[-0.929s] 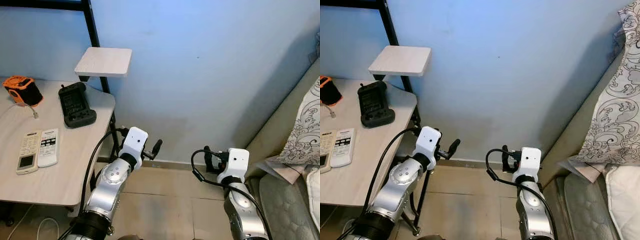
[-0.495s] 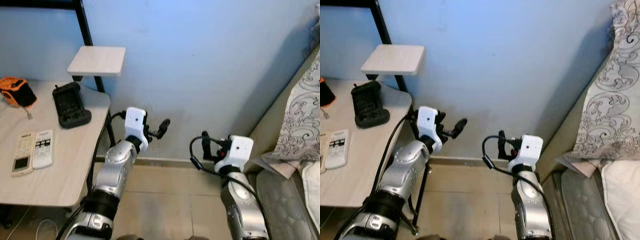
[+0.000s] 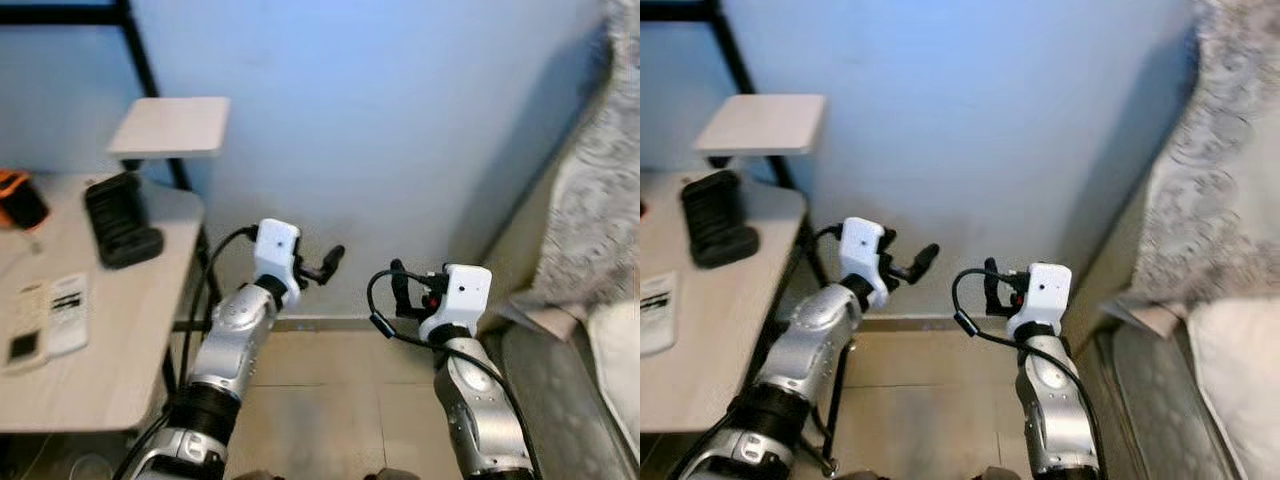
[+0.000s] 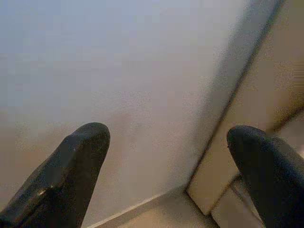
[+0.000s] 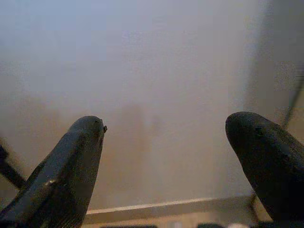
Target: Clean up the room
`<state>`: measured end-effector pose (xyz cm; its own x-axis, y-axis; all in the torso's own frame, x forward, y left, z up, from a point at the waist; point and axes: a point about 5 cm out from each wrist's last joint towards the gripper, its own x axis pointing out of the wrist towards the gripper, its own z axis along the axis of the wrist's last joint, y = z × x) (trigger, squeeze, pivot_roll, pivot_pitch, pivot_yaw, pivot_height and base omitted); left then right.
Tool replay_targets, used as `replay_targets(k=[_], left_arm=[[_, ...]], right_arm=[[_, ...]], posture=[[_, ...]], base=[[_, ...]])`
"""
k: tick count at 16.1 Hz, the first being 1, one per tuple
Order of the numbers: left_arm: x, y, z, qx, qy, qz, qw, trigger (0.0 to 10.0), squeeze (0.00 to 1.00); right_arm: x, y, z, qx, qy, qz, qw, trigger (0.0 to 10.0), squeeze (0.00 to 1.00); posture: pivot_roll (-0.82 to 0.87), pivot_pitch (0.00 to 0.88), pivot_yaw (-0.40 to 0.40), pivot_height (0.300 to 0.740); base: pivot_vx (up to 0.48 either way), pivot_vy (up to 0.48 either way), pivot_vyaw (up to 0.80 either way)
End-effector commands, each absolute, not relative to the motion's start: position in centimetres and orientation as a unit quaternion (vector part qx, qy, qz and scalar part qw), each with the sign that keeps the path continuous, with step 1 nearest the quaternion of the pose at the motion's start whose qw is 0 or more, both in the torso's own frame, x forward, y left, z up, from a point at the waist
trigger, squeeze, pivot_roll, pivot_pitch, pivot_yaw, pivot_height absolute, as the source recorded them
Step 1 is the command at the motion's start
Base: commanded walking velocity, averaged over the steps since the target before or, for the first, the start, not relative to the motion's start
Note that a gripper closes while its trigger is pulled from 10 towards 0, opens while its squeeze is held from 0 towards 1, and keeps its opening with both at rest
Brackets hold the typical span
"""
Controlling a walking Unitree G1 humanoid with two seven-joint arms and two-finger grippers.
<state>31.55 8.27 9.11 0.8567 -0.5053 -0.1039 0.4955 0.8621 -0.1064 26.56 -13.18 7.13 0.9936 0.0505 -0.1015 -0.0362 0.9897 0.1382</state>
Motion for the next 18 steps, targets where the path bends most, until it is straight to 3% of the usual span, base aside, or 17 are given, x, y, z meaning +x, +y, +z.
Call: replay_targets(k=[1, 7, 9, 13, 15, 18], left_arm=[[31.4, 8.1, 9.1, -0.023, 0.06, -0.263, 0.963, 10.0, 0.0], [31.2, 8.1, 9.2, -0.017, 0.049, -0.258, 0.965, 10.0, 0.0], [30.4, 10.8, 8.0, -0.007, 0.066, -0.227, 0.972, 10.0, 0.0], [29.6, 10.9, 7.6, -0.007, 0.068, -0.239, 0.969, 10.0, 0.0], [28.9, 12.7, 6.7, -0.004, 0.089, -0.219, 0.972, 10.0, 0.0], [27.8, 12.8, 6.3, 0.009, 0.092, -0.241, 0.966, 10.0, 0.0]], right_arm=[[26.5, -13.1, 6.7, 0.07, 0.063, 0.023, 0.995, 10.0, 0.0], [26.6, -13.8, 7.0, 0.071, 0.052, 0.013, 0.996, 10.0, 0.0], [24.6, -16.2, 6.3, 0.062, 0.05, -0.021, 0.997, 10.0, 0.0], [21.3, -18.7, 4.2, 0.038, 0.092, -0.043, 0.994, 10.0, 0.0], [18.7, -20.8, 2.8, 0.035, 0.13, -0.078, 0.988, 10.0, 0.0], [19.4, -19.1, 3.2, 0.05, 0.115, -0.056, 0.991, 10.0, 0.0]], posture=[[-0.02, 0.0, -0.002, 0.726], [-0.01, 0.0, -0.007, 0.726], [-0.01, 0.0, -0.013, 0.726], [-0.01, 0.0, -0.02, 0.726], [-0.01, 0.0, -0.026, 0.726], [-0.01, 0.0, -0.016, 0.726]], base=[[0.0, 0.0, -0.62], [0.0, -0.4, -0.62], [0.0, -0.48, -0.62], [0.0, -0.24, -0.61], [0.0, 0.0, 0.0], [0.0, 0.0, 0.0]])
